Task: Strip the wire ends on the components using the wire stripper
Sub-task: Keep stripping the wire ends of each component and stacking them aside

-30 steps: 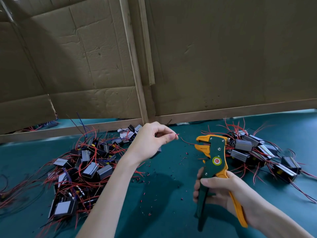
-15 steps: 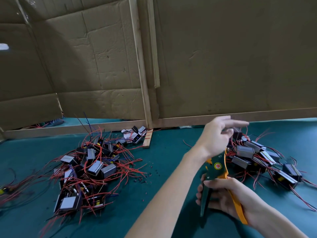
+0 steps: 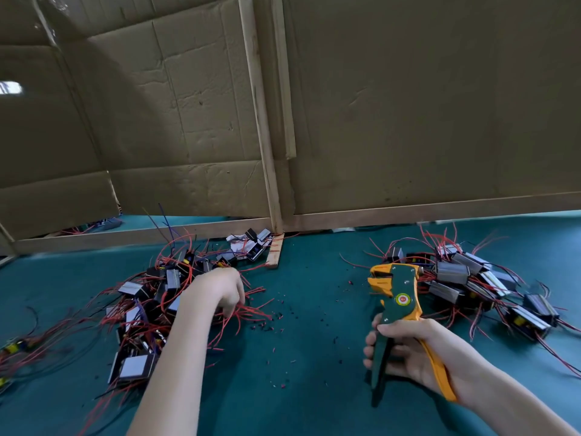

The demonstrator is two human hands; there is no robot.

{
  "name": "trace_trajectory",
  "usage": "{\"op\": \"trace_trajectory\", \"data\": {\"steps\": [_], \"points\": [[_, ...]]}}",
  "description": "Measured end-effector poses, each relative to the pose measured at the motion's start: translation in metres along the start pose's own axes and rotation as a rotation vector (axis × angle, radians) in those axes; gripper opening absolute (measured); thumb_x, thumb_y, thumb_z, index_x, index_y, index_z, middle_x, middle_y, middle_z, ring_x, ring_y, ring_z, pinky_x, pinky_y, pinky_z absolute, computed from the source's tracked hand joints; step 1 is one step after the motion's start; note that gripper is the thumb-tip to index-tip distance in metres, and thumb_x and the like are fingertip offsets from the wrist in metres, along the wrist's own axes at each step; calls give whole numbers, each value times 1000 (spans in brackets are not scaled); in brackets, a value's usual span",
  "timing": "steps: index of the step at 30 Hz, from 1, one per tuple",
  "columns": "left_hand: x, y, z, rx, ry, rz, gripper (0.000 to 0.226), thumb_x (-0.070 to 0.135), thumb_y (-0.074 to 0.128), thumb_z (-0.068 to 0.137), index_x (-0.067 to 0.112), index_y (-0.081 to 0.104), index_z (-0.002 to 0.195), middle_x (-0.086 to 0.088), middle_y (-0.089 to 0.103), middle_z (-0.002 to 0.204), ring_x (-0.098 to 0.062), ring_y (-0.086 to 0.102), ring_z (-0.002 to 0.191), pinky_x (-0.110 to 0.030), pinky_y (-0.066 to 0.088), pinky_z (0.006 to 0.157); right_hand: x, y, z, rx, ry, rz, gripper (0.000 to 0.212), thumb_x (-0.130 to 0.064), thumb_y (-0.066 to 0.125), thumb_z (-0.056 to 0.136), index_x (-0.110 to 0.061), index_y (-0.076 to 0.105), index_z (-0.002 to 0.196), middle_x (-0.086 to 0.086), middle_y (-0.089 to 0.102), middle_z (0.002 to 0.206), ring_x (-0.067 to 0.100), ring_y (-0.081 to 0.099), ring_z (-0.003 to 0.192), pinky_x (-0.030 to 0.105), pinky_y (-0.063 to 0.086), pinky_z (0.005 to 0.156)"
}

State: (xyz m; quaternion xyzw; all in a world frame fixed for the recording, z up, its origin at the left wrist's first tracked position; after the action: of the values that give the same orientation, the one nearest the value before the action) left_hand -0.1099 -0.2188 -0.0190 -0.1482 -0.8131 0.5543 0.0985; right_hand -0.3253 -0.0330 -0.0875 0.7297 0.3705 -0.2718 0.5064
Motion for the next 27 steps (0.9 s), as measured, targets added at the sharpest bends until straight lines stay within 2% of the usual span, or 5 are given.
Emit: {"op": "trace_trajectory", "data": {"steps": [4, 15, 18, 22, 27], "points": [[-18, -12, 9, 192, 1, -165, 12, 12, 75, 81, 22, 76, 88, -1, 70, 107, -18, 62, 100, -38, 50, 93, -1, -5, 1, 28, -7, 17, 24, 3, 67, 61, 6, 65, 85, 27, 64, 80, 39, 67, 66, 49, 59, 61], [-30, -70, -26, 817, 186, -611, 12, 12, 70, 86, 14, 77, 96, 1, 71, 80, -7, 62, 71, -27, 48, 77, -4, -7, -1, 40, -33, 5, 23, 2, 67, 64, 6, 65, 86, 27, 64, 81, 39, 67, 67, 49, 60, 62], [-37, -71, -26, 821, 192, -696, 24, 6, 66, 88, 14, 71, 111, -6, 73, 100, -12, 66, 82, -25, 49, 85, -3, -6, -1, 41, -30, 5, 22, 2, 66, 64, 7, 64, 86, 27, 64, 81, 38, 67, 66, 48, 60, 61], [-23, -61, -15, 644, 266, -698, 53, -3, 60, 90, 21, 50, 136, -6, 51, 140, -19, 51, 126, -33, 40, 104, -3, -7, -1, 43, -30, -1, 24, 2, 66, 64, 7, 64, 87, 27, 64, 81, 39, 67, 67, 48, 59, 62], [1, -47, 2, 595, 336, -639, 39, -8, 48, 93, 23, 54, 117, -3, 51, 135, -17, 50, 123, -24, 39, 97, -3, -6, -1, 32, -32, -3, 23, 2, 67, 63, 6, 65, 86, 27, 64, 81, 40, 67, 67, 49, 59, 62]]}}
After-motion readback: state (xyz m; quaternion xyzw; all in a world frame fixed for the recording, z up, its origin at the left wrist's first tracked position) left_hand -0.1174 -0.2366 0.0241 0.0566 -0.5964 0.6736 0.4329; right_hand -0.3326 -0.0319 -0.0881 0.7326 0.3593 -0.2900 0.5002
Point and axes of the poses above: each hand's wrist, its own z-axis towards the middle knuckle, its own y-axis out of the palm, x = y × z, the point moved 8 cm from there along z, towards the middle knuckle
